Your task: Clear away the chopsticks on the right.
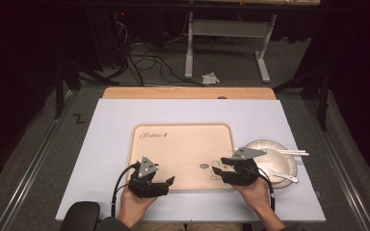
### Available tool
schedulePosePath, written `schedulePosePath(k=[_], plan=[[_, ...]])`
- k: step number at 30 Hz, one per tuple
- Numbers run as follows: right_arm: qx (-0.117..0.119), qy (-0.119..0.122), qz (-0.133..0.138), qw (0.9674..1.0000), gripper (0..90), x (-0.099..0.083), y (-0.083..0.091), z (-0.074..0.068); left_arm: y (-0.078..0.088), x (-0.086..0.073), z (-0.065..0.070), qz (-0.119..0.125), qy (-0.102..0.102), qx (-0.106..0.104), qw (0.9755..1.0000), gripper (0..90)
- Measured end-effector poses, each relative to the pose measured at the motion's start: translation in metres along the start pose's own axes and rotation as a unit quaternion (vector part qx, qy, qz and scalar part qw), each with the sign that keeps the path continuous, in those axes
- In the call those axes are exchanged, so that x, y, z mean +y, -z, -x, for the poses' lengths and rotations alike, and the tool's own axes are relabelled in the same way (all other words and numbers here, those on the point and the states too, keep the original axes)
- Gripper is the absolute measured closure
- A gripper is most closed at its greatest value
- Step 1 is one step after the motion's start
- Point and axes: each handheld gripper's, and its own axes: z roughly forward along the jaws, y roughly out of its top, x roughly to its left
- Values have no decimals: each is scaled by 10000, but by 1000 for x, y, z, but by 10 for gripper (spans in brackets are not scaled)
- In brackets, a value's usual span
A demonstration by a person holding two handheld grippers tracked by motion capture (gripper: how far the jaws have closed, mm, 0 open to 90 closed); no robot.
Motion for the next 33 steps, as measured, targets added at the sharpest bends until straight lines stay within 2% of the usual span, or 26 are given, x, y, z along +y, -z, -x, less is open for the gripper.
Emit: schedulePosePath(k=[5,11,15,17,21,26,30,33], plan=[[1,36,-28,10000,498,0,0,-1,1,0,0,-26,-75,12,10000,258],[11,14,77,10000,497,0,3,-3,1,0,1,-21,-125,89,9999,267],[43,-18,160,9999,501,-2,7,-5,-2,1,1,-104,-134,87,9998,271],[73,-24,237,9997,504,-3,9,-5,-2,2,1,-115,-156,66,9998,272],[55,-95,204,9997,512,-4,11,-3,-1,3,-1,-39,-82,-4,10000,280],[-97,-83,227,9997,513,-8,23,-7,-9,7,1,-110,-160,-109,9998,284],[-91,-182,215,9996,515,-10,26,-6,-10,8,1,-109,-195,-124,9997,286],[-108,-156,278,9994,520,-11,29,-6,-10,9,1,-85,-189,-135,9997,287]])
